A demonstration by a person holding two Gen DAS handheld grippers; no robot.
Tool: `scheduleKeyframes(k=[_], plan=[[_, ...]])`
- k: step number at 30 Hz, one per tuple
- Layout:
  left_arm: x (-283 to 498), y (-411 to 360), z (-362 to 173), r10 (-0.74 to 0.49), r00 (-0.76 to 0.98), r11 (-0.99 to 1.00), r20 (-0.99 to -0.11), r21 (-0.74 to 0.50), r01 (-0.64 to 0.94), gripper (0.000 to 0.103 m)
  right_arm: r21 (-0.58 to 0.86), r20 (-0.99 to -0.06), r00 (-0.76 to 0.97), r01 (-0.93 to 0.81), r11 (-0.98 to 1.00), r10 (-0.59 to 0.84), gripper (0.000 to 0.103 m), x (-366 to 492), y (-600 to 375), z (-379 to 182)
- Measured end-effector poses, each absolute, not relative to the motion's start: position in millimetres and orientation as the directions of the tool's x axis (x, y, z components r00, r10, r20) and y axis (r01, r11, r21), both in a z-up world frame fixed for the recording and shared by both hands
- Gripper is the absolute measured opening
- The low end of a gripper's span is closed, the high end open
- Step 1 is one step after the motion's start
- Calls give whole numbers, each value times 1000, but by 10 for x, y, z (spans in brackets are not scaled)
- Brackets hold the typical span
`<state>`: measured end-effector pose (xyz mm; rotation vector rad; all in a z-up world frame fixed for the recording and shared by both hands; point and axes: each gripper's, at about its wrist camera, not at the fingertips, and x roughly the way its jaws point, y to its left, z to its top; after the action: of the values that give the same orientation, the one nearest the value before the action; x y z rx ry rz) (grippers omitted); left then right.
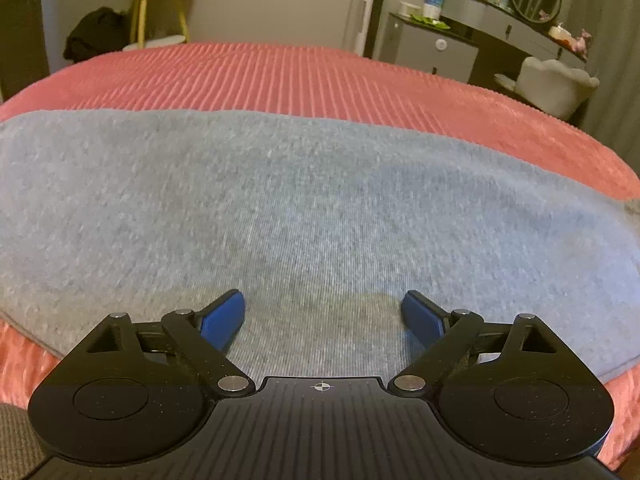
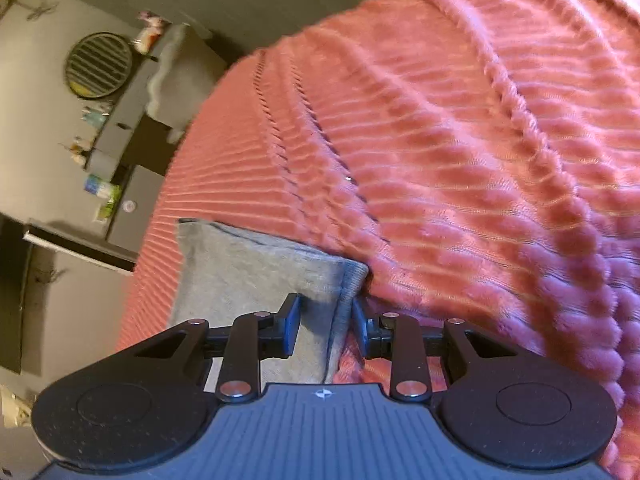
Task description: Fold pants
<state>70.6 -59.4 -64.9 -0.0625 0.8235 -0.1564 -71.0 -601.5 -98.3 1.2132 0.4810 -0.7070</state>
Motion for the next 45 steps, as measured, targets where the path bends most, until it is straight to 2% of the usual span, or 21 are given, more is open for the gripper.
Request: scheduleKeyframes(k=[2,3,6,9,14,16,22,29,33,38,41,45], plan=[[708,-633,-658,-160,670,987,-725,-112,114,94,674,-669,704,710,204,-239,14,-660,-6013,-971],[713,-631,-657,-160,671,987,-724,-116,111,94,672,-660,710,704,230,-246,12,-640,-6016,-941],[748,-622,-669,-164,674,986,-720,-132,99,94,667,-627,733,680,306,-263,12,-626,-5938,-864],[771,-629,-683,-164,677,986,-718,-133,99,95,676,-633,735,677,291,-241,18,-601,-6010,-927],[776,-631,-683,-165,678,986,-716,-132,100,95,687,-640,738,674,272,-213,18,-559,-6092,-977],[778,-630,-681,-166,678,986,-716,-136,98,95,670,-640,735,677,304,-225,13,-535,-6062,-910],[771,-604,-669,-176,678,984,-714,-154,93,94,526,-592,759,619,583,-271,10,-264,-5694,-372],[767,-518,-635,-207,678,973,-705,-218,72,91,339,-547,830,343,876,-114,10,147,-4842,187],[759,-477,-614,-235,677,964,-697,-257,70,88,270,-576,818,189,944,1,10,323,-4286,201],[765,-468,-601,-279,674,951,-685,-295,93,86,275,-646,752,68,959,132,10,421,-3751,-28],[768,-497,-596,-309,670,943,-675,-309,123,84,269,-701,696,59,961,153,11,450,-3563,-196],[768,-563,-586,-355,658,930,-664,-319,180,84,337,-730,653,87,938,201,11,507,-3595,-252]])
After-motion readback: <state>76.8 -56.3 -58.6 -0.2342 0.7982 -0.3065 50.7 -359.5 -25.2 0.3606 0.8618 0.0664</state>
